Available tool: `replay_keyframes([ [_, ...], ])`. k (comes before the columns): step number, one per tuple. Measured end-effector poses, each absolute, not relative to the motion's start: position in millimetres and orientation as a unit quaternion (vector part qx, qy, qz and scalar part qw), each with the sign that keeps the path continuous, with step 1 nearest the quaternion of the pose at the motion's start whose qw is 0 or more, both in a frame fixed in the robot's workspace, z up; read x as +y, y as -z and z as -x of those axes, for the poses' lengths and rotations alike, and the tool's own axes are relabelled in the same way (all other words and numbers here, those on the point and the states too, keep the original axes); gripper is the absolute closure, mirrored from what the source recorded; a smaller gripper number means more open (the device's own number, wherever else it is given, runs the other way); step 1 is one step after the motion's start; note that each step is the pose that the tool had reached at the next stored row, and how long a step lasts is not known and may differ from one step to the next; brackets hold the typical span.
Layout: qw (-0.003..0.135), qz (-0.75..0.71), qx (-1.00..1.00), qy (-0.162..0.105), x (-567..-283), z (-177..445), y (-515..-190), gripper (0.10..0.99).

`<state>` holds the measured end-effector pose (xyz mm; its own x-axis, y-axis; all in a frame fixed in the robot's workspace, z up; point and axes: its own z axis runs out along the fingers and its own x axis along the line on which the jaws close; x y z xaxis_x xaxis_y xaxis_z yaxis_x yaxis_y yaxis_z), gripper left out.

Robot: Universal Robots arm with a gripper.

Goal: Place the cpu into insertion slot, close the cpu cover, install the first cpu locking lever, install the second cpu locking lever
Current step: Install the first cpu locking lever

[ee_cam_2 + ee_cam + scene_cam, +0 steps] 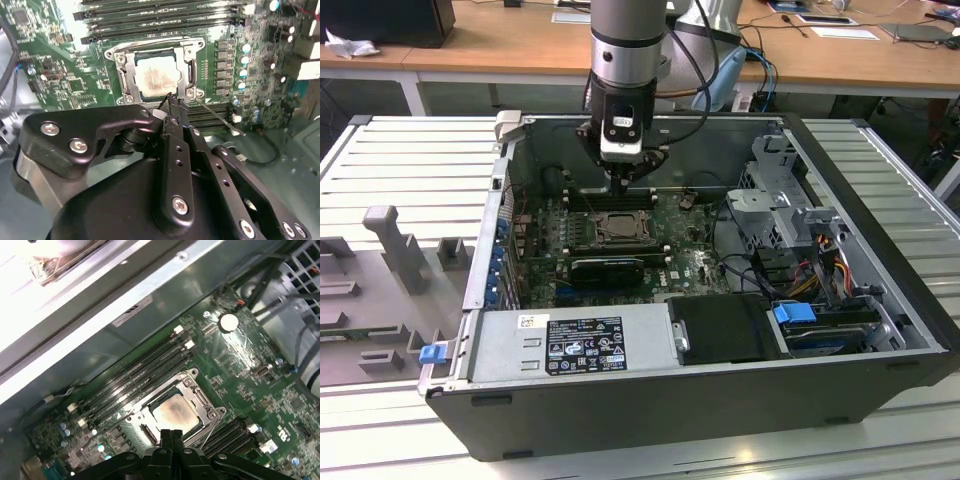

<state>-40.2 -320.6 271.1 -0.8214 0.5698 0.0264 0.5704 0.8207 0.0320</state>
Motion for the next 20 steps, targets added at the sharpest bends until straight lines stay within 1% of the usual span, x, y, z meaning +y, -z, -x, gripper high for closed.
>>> replay_keyframes([
  [8,0.000,0.228,-0.973,0.022,-320.6,40.1,-270.6,0.980],
  [13,0.001,0.171,-0.985,0.022,-320.6,40.2,-269.8,0.980],
  [16,0.002,0.113,-0.993,0.022,-320.6,40.2,-269.2,0.980],
  [20,0.003,0.093,-0.995,0.023,-320.6,43.6,-268.5,0.980],
])
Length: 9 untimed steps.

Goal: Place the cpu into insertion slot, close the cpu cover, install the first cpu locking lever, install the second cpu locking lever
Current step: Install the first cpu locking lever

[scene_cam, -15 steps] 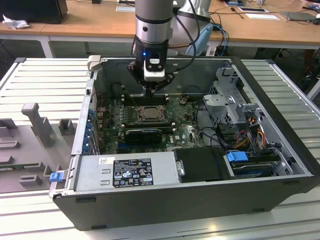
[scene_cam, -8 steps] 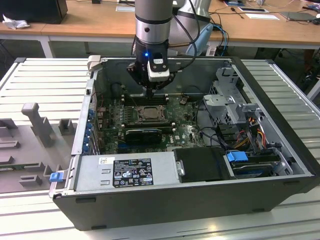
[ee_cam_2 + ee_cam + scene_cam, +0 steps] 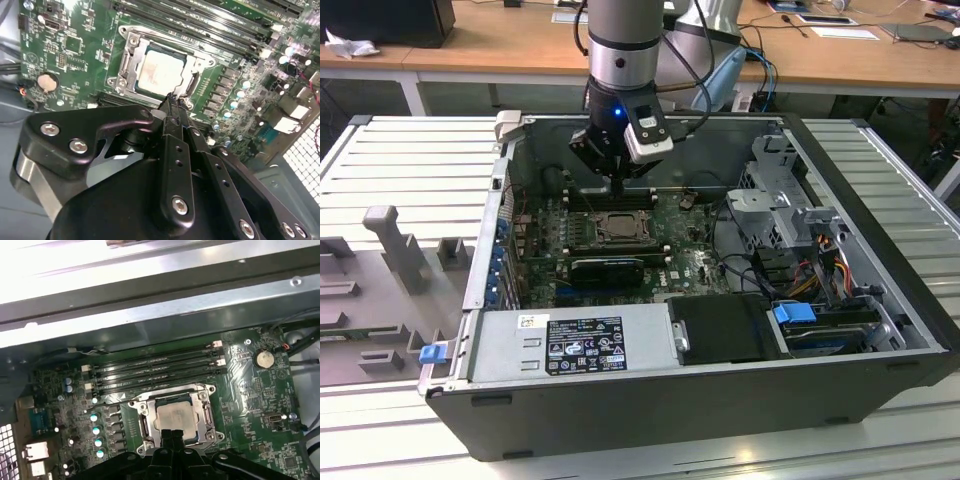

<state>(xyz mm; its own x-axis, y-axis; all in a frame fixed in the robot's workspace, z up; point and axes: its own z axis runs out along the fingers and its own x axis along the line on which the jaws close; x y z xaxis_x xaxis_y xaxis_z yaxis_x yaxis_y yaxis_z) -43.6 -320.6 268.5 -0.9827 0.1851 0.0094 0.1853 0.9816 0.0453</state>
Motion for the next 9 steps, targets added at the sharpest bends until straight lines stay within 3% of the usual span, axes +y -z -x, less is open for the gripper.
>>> replay_keyframes([
  [9,0.004,0.025,-0.999,0.023,-320.6,53.2,-265.5,0.980],
])
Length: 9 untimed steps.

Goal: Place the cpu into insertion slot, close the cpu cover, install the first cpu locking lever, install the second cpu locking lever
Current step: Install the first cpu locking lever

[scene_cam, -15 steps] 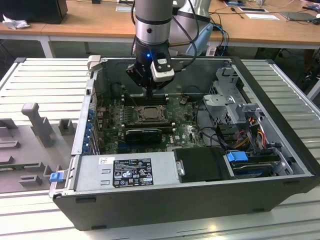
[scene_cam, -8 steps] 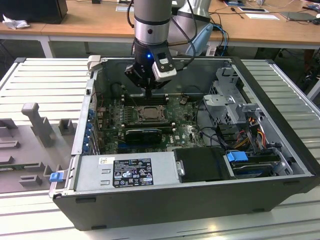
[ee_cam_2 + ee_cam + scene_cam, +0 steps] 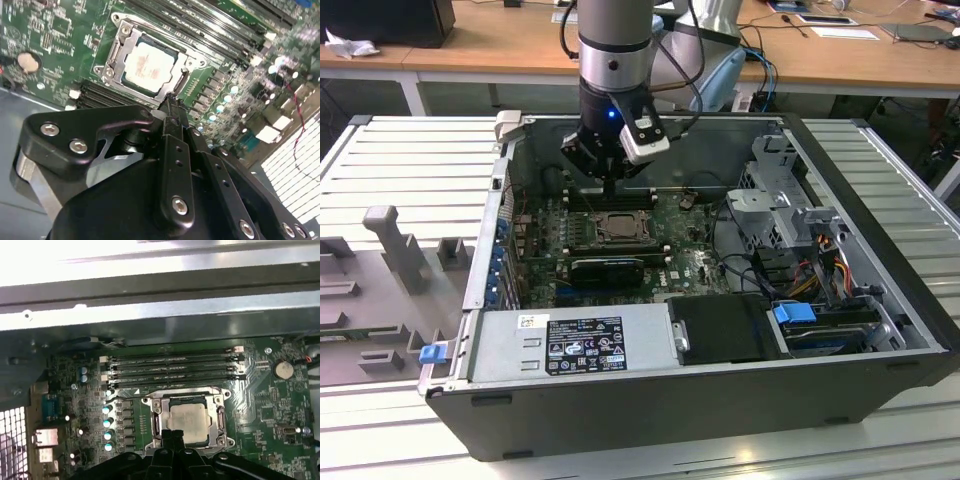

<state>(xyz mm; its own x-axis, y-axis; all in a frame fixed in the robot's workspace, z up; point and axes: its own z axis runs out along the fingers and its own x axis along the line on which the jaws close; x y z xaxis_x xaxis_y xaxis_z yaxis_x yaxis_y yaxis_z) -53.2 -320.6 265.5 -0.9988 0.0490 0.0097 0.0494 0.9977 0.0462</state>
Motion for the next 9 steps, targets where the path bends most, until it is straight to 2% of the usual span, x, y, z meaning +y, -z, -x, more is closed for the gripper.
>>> replay_keyframes([
  [9,0.005,-0.027,-0.999,0.023,-320,78,-263,0.980],
])
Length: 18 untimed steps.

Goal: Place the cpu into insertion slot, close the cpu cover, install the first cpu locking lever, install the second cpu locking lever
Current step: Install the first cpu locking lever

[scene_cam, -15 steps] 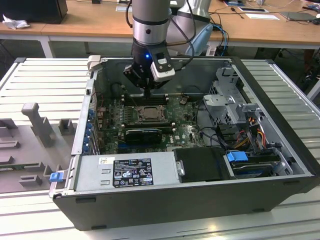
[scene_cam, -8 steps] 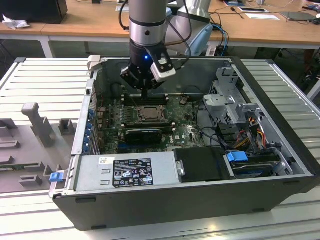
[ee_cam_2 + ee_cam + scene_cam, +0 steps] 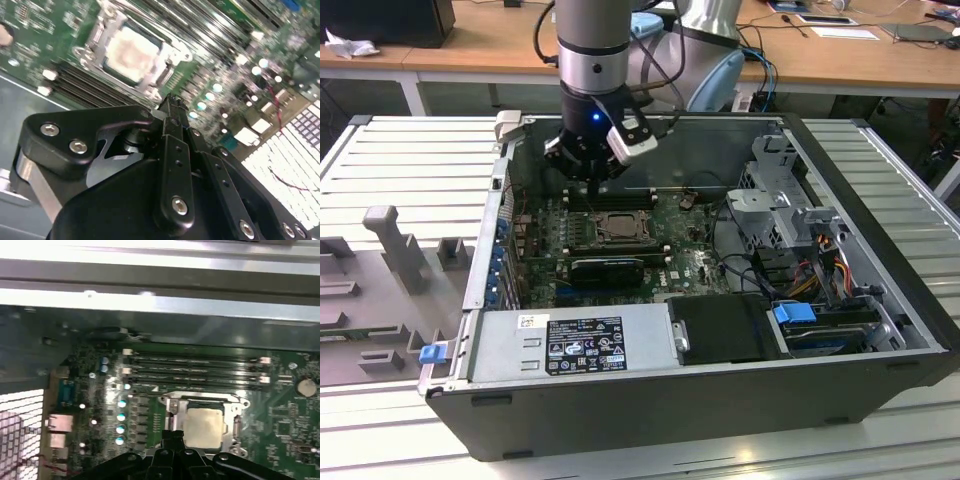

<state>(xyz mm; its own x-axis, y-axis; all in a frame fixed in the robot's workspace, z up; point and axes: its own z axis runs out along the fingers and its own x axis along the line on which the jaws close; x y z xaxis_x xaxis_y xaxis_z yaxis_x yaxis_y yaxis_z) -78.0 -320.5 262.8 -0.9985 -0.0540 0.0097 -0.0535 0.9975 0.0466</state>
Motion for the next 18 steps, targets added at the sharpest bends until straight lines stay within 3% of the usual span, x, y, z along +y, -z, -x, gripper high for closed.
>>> replay_keyframes([
  [9,0.006,-0.028,-0.999,0.023,-315,109,-260,0.980],
  [18,0.005,-0.028,-0.999,0.023,-292,113,-253,0.980],
])
